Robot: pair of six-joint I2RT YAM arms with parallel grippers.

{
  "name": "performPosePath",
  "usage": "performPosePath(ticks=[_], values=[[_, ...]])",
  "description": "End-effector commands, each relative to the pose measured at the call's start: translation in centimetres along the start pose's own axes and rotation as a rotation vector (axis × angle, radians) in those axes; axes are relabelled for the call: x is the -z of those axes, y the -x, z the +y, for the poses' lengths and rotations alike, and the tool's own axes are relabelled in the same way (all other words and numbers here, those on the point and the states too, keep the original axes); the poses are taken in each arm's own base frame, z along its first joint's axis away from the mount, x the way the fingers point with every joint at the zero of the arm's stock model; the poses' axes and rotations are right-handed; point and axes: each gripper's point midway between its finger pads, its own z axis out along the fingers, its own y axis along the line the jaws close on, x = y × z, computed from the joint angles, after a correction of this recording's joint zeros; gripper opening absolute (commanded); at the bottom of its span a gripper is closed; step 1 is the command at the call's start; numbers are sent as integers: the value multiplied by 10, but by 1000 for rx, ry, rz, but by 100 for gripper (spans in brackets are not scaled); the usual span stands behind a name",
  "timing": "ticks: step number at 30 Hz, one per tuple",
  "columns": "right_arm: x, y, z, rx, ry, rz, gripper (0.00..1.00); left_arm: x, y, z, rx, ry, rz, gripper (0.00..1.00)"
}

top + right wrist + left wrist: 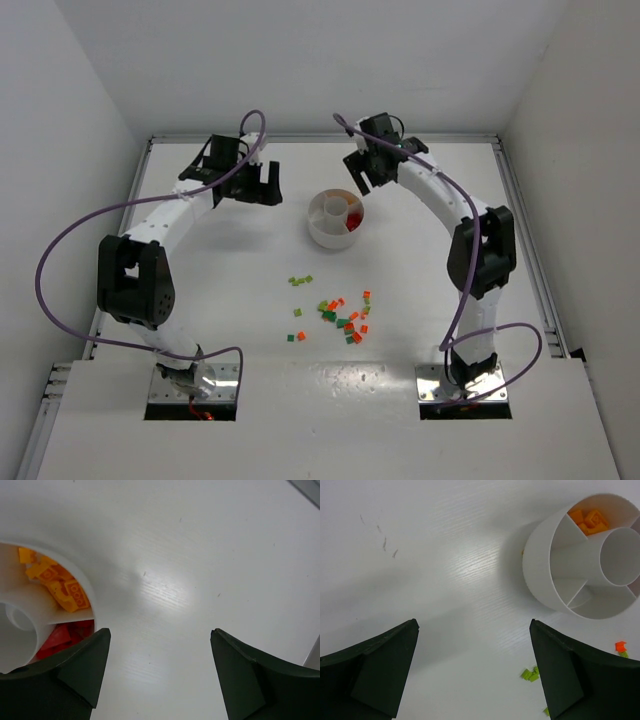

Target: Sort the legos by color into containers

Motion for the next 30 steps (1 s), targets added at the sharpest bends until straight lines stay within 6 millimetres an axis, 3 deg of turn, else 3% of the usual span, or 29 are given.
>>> performPosePath(ticks=[1, 4, 6, 11, 15, 20, 30], values=[[9, 24, -10, -49, 14, -54, 82, 7, 16, -9, -46, -31, -63, 100], [16, 21, 14, -40, 157, -47, 80, 4, 10, -18, -67, -47, -49, 100], [18, 7, 39, -27, 268, -17, 79, 4, 9, -23, -83, -55, -47, 100], [34, -19, 71, 2, 425, 19, 75, -3, 4, -26, -77, -61, -26, 99], [36, -37, 74, 3, 430, 51, 72, -4, 3, -30, -82, -68, -24, 99], [36, -40, 65, -13, 394, 46, 72, -4, 3, -30, -73, -68, -24, 99], [25, -42, 69, -21, 396, 60, 72, -2, 4, -29, -75, -60, -34, 99]])
